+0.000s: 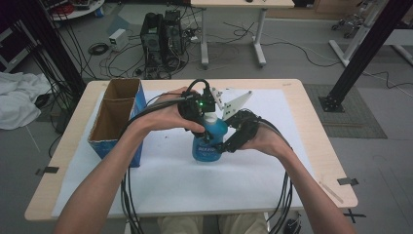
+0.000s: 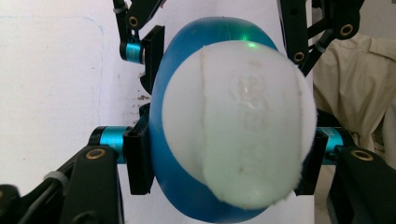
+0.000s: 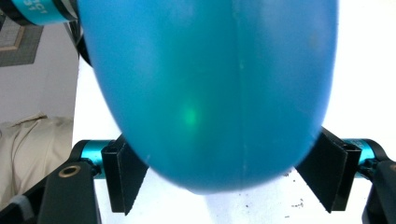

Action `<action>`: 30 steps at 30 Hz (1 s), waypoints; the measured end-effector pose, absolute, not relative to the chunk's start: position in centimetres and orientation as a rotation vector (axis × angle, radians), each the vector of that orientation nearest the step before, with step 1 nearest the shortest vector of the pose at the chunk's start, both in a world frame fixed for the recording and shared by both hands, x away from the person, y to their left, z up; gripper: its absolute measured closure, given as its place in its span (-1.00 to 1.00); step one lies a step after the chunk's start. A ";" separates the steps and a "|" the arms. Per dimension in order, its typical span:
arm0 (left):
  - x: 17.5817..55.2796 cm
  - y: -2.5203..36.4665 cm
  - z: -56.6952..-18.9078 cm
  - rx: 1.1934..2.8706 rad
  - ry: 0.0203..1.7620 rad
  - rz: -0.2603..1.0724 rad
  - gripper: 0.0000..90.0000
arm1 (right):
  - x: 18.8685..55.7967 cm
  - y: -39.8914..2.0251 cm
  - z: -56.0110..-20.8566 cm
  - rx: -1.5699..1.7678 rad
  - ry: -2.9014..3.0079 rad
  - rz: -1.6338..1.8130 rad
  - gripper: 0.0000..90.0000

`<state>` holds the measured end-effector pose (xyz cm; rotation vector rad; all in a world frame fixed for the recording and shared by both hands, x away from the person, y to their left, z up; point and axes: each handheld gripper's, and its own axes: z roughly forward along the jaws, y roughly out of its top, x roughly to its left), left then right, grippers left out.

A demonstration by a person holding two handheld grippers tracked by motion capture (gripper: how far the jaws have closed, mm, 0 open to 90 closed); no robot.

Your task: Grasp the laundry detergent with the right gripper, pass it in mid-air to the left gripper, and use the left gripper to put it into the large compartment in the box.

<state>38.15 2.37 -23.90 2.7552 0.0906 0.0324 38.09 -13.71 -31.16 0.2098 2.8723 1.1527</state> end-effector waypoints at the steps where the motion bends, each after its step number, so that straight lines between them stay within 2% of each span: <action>1: 38.2 2.4 -23.9 2.755 0.089 0.032 -0.15 | 38.1 -14.0 -31.1 0.229 2.866 1.150 -0.49; 8: 38.2 2.5 -23.6 2.763 0.117 0.031 -0.15 | 38.1 -14.0 -31.1 0.228 2.867 1.149 -0.50; 12: 38.2 2.8 -23.0 2.775 0.151 0.032 -0.15 | 38.0 -15.6 -30.6 0.296 2.864 1.078 -0.51; 13: 38.2 2.6 -23.5 2.764 0.121 0.029 -0.15 | 38.0 -15.4 -30.7 0.292 2.866 1.083 -0.53; 14: 38.3 3.1 -22.5 2.779 0.175 0.039 -0.15 | 38.0 -14.8 -30.8 0.264 2.871 1.108 -0.57; 15: 38.2 3.2 -22.4 2.779 0.189 0.040 -0.15 | 38.0 -15.9 -30.5 0.307 2.857 1.068 -0.63; 16: 38.2 2.7 -23.2 2.769 0.142 0.026 -0.15 | 38.0 -16.1 -30.4 0.315 2.855 1.060 -0.70; 18: 38.2 2.7 -23.1 2.771 0.143 0.029 -0.15 | 38.0 -15.2 -30.8 0.282 2.865 1.088 -0.70; 19: 38.5 4.3 -21.2 2.783 0.260 0.062 -0.15 | 38.0 -15.3 -30.7 0.285 2.865 1.085 -0.70; 20: 38.2 2.5 -23.7 2.761 0.111 0.030 -0.15 | 37.9 -17.3 -29.9 0.367 2.831 1.000 -0.70; 21: 38.5 4.4 -21.1 2.785 0.264 0.064 -0.15 | 38.0 -14.6 -30.9 0.253 2.866 1.126 -0.70; 22: 38.6 4.9 -20.5 2.788 0.298 0.075 -0.15 | 37.9 -17.4 -29.8 0.367 2.829 0.999 -0.70; 23: 38.7 5.3 -20.0 2.788 0.319 0.084 -0.15 | 38.0 -18.0 -29.6 0.392 2.821 0.990 -0.70; 27: 38.7 5.3 -19.9 2.789 0.323 0.085 -0.15 | 38.2 -18.8 -29.4 0.438 2.805 0.919 -0.70; 28: 39.1 6.8 -17.5 2.791 0.450 0.100 -0.15 | 38.1 -18.5 -29.5 0.416 2.814 0.954 -0.70; 29: 38.8 5.9 -19.1 2.789 0.366 0.092 -0.15 | 38.7 -19.9 -29.4 0.479 2.808 0.801 -0.70; 30: 39.3 7.1 -16.6 2.794 0.490 0.113 -0.15 | 38.3 -19.1 -29.4 0.451 2.801 0.888 -0.70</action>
